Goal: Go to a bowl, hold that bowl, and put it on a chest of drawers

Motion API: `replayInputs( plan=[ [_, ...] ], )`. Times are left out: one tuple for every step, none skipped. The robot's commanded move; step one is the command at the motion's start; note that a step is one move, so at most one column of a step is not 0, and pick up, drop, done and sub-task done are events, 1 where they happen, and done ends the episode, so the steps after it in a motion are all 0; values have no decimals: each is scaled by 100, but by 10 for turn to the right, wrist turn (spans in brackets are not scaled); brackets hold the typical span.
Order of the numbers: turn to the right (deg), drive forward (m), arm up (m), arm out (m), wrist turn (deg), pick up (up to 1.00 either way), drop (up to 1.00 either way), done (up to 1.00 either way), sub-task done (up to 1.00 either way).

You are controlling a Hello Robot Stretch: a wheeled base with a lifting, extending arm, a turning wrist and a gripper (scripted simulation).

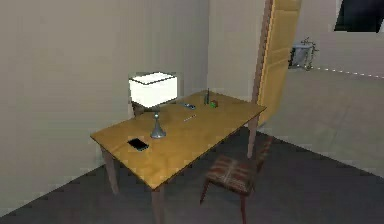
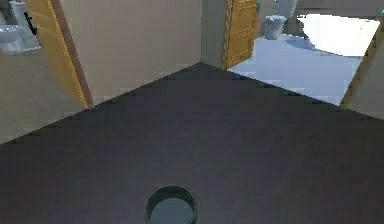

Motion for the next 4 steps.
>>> replayInputs(
  plan=[
    [420, 0, 0, 0, 0, 0, 0, 0, 0],
    [0, 5, 0, 0, 0, 0, 0, 0, 0],
    [-450, 0, 0, 0, 0, 0, 0, 0, 0],
    [-300, 0, 0, 0, 0, 0, 0, 0, 0]
  ],
)
